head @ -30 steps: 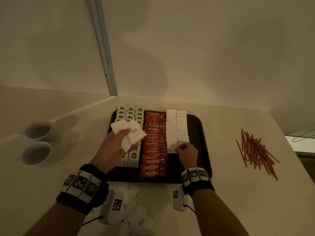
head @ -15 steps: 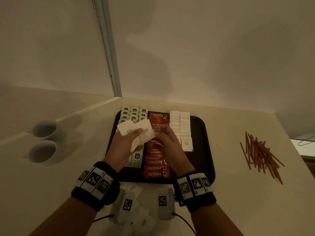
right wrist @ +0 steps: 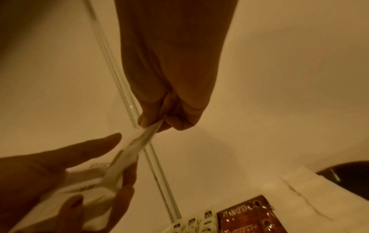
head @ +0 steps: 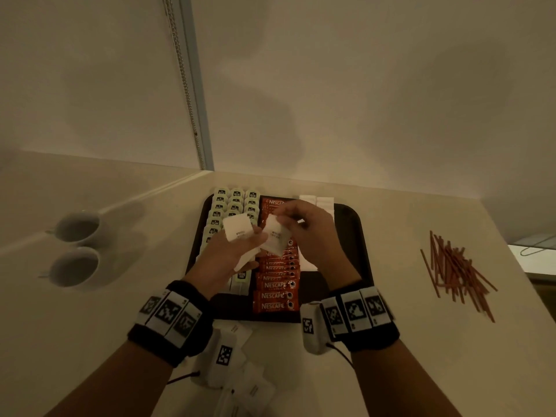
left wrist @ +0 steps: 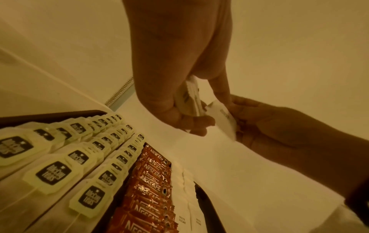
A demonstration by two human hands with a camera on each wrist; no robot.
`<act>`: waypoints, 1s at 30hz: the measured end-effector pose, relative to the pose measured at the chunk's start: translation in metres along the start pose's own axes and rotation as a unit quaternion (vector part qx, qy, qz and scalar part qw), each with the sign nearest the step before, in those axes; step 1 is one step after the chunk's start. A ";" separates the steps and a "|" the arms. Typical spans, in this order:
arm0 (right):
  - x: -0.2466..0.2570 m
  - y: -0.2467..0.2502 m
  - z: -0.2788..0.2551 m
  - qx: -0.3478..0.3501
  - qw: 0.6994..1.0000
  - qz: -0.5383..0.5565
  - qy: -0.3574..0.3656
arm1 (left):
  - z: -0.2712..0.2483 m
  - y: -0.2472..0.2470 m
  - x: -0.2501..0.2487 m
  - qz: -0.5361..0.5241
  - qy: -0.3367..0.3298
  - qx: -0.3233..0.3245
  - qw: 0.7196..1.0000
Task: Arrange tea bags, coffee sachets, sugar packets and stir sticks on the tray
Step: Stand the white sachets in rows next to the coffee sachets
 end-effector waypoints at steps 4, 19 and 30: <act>0.003 -0.006 -0.001 0.019 1.000 0.009 0.000 | 0.001 -0.005 -0.001 0.013 -0.022 -0.018 1.000; -0.179 0.085 -0.053 -0.138 0.941 -0.009 -0.307 | 0.000 0.009 0.013 -0.212 0.111 -0.016 0.971; -0.229 0.090 -0.065 -0.133 0.918 -0.172 -0.332 | 0.003 0.007 0.013 -0.252 0.114 -0.009 0.961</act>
Point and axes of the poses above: each hand's wrist, its own z-axis towards the middle knuckle, its own y-axis out of the back of the hand, x = y × z, the point moved 10 cm from there along z, towards the middle knuckle, and after that the axes turned 9 degrees about -x, right-handed, at the moved point
